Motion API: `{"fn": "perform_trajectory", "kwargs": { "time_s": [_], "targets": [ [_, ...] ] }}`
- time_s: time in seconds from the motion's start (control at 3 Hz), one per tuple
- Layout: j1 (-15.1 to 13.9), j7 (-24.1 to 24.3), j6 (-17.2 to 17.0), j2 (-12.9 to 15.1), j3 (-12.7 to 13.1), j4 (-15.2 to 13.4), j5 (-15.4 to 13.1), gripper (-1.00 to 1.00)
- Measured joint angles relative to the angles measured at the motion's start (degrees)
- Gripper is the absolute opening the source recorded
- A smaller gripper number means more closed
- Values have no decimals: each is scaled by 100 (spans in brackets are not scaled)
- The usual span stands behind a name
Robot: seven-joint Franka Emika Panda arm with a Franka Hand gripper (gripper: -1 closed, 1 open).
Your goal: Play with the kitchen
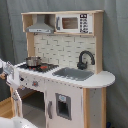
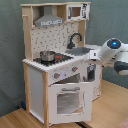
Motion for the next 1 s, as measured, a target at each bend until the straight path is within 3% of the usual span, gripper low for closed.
{"fn": "perform_trajectory", "kwargs": {
  "time_s": [1.0],
  "targets": [
    [-535,-311,953,1384,263,62,-1,100]
  ]
}}
